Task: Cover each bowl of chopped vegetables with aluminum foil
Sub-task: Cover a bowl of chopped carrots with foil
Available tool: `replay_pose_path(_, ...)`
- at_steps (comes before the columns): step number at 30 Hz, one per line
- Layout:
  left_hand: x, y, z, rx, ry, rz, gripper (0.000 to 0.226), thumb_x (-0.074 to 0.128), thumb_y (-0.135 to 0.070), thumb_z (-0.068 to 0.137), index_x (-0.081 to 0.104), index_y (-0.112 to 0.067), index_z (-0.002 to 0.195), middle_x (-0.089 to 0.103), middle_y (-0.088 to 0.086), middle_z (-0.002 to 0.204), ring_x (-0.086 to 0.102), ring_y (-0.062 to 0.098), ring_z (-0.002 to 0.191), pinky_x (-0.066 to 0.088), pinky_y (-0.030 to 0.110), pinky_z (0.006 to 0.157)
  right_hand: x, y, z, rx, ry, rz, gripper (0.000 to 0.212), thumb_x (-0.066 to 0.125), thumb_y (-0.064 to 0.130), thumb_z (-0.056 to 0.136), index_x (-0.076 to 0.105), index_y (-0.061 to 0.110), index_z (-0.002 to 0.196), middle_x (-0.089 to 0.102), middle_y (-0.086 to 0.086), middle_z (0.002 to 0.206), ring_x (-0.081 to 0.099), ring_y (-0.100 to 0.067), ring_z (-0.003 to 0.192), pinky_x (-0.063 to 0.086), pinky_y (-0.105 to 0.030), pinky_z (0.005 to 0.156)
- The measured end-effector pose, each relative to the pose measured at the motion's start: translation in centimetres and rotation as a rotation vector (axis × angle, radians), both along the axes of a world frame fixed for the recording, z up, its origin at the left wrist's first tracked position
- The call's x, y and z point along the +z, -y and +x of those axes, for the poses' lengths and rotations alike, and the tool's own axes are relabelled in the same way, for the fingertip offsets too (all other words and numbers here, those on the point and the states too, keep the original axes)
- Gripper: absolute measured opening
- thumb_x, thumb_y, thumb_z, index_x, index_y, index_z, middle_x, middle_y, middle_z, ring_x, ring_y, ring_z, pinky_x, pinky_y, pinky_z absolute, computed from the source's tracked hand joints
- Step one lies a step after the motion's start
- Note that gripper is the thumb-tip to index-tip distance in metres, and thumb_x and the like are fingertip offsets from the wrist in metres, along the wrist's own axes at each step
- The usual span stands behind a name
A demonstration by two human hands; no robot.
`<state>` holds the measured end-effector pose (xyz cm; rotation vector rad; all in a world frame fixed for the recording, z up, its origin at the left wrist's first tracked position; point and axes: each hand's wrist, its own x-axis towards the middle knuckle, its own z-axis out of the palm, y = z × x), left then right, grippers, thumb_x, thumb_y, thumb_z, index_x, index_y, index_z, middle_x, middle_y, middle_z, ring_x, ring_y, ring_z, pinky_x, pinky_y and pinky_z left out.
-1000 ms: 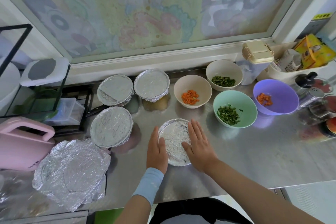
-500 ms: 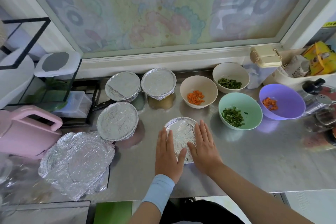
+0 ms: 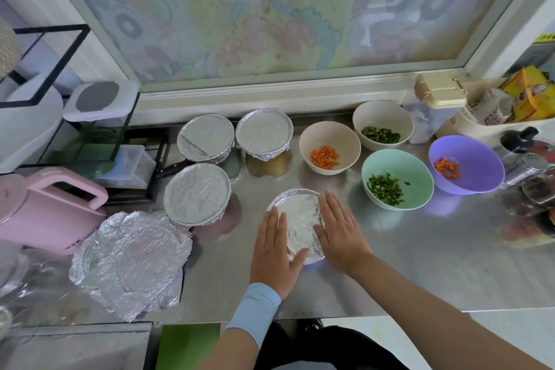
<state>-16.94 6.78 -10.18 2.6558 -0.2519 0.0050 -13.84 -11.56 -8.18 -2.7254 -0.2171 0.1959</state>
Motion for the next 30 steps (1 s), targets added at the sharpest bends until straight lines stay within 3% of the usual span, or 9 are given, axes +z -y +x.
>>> replay_pose_path(9, -0.4, -0.9, 1.2, -0.080, -0.020, 0.146, 0.098, 0.039, -0.071, 0.084, 0.005, -0.015, 0.156, 0.002, 0.008, 0.164, -0.007, 0.021, 0.151, 0.000, 0.037, 0.121, -0.4, -0.2, -0.8, 0.018, -0.053, -0.148, 0.081, -0.001, 0.056, 0.088, -0.005, 0.011, 0.155, -0.020, -0.005, 0.162, -0.023, -0.017, 0.148, -0.013, -0.033, 0.118)
replay_pose_path(11, -0.1, -1.6, 1.6, -0.072, -0.001, 0.141, 0.095, 0.040, -0.067, 0.085, 0.003, -0.016, 0.156, 0.002, 0.007, 0.164, -0.006, 0.021, 0.151, 0.001, 0.039, 0.121, -0.1, -0.3, -0.9, -0.019, -0.078, -0.195, 0.081, -0.001, 0.056, 0.089, -0.001, 0.011, 0.157, -0.009, -0.008, 0.164, -0.012, -0.022, 0.151, -0.009, -0.037, 0.120)
replay_pose_path(13, 0.3, -1.9, 1.8, -0.051, 0.020, 0.106, 0.087, 0.045, -0.055, 0.090, -0.001, -0.021, 0.155, -0.002, 0.003, 0.164, -0.009, 0.018, 0.151, 0.001, 0.036, 0.122, 0.3, -0.3, -1.0, -0.077, -0.057, -0.212, 0.078, 0.010, 0.054, 0.092, 0.015, 0.010, 0.156, 0.019, -0.013, 0.160, 0.016, -0.029, 0.148, 0.012, -0.043, 0.122)
replay_pose_path(15, 0.8, -1.5, 1.4, 0.052, 0.006, -0.028, 0.078, 0.049, -0.036, 0.096, 0.002, -0.022, 0.156, -0.005, -0.002, 0.164, -0.010, 0.013, 0.150, 0.003, 0.034, 0.123, 0.7, -0.3, -1.1, -0.146, 0.001, -0.187, 0.070, 0.025, 0.049, 0.092, 0.037, 0.009, 0.147, 0.046, -0.013, 0.136, 0.044, -0.032, 0.123, 0.036, -0.046, 0.109)
replay_pose_path(17, 1.5, -0.3, 1.1, 0.255, -0.052, -0.249, 0.069, 0.047, -0.028, 0.100, 0.008, -0.019, 0.156, -0.002, -0.004, 0.164, -0.005, 0.010, 0.150, 0.007, 0.034, 0.123, 1.1, -0.3, -1.0, -0.188, 0.040, -0.145, 0.062, 0.035, 0.045, 0.090, 0.043, 0.011, 0.141, 0.050, -0.010, 0.120, 0.050, -0.031, 0.109, 0.042, -0.044, 0.100)
replay_pose_path(21, 2.4, 2.5, 1.6, 0.502, -0.186, -0.593, 0.067, 0.045, -0.029, 0.102, 0.009, -0.018, 0.157, 0.009, -0.002, 0.164, 0.006, 0.011, 0.149, 0.007, 0.022, 0.117, 0.8, 0.0, 0.5, -0.148, -0.053, 0.050, 0.065, 0.045, 0.030, 0.098, 0.017, 0.012, 0.155, 0.014, -0.012, 0.159, 0.018, -0.029, 0.146, 0.019, -0.039, 0.119)
replay_pose_path(24, 2.2, 3.2, 2.6, 0.544, -0.219, -0.658, 0.066, 0.044, -0.031, 0.101, 0.010, -0.020, 0.156, 0.016, -0.001, 0.162, 0.014, 0.014, 0.148, 0.014, 0.030, 0.121, 0.3, -0.5, 0.8, -0.133, -0.168, 0.270, 0.071, 0.042, 0.021, 0.101, -0.001, 0.012, 0.157, -0.014, 0.000, 0.163, -0.006, -0.017, 0.151, 0.001, -0.023, 0.118)
replay_pose_path(27, 1.9, 2.9, 3.5, 0.510, -0.225, -0.639, 0.062, 0.045, -0.030, 0.101, 0.017, -0.020, 0.155, 0.024, -0.001, 0.159, 0.023, 0.016, 0.146, 0.022, 0.036, 0.120, 0.0, -1.2, -0.1, -0.194, -0.180, 0.307, 0.074, 0.044, 0.019, 0.101, -0.006, 0.013, 0.156, -0.016, 0.002, 0.162, -0.010, -0.016, 0.151, -0.004, -0.022, 0.116)
replay_pose_path(30, 2.0, 2.0, 4.6, 0.425, -0.241, -0.572, 0.061, 0.046, -0.030, 0.100, 0.020, -0.017, 0.154, 0.030, 0.002, 0.157, 0.027, 0.017, 0.144, 0.022, 0.033, 0.119, -0.2, -1.3, -1.0, -0.224, -0.146, 0.111, 0.073, 0.040, 0.030, 0.100, -0.003, 0.012, 0.156, -0.005, -0.003, 0.164, -0.005, -0.018, 0.151, -0.008, -0.035, 0.120)
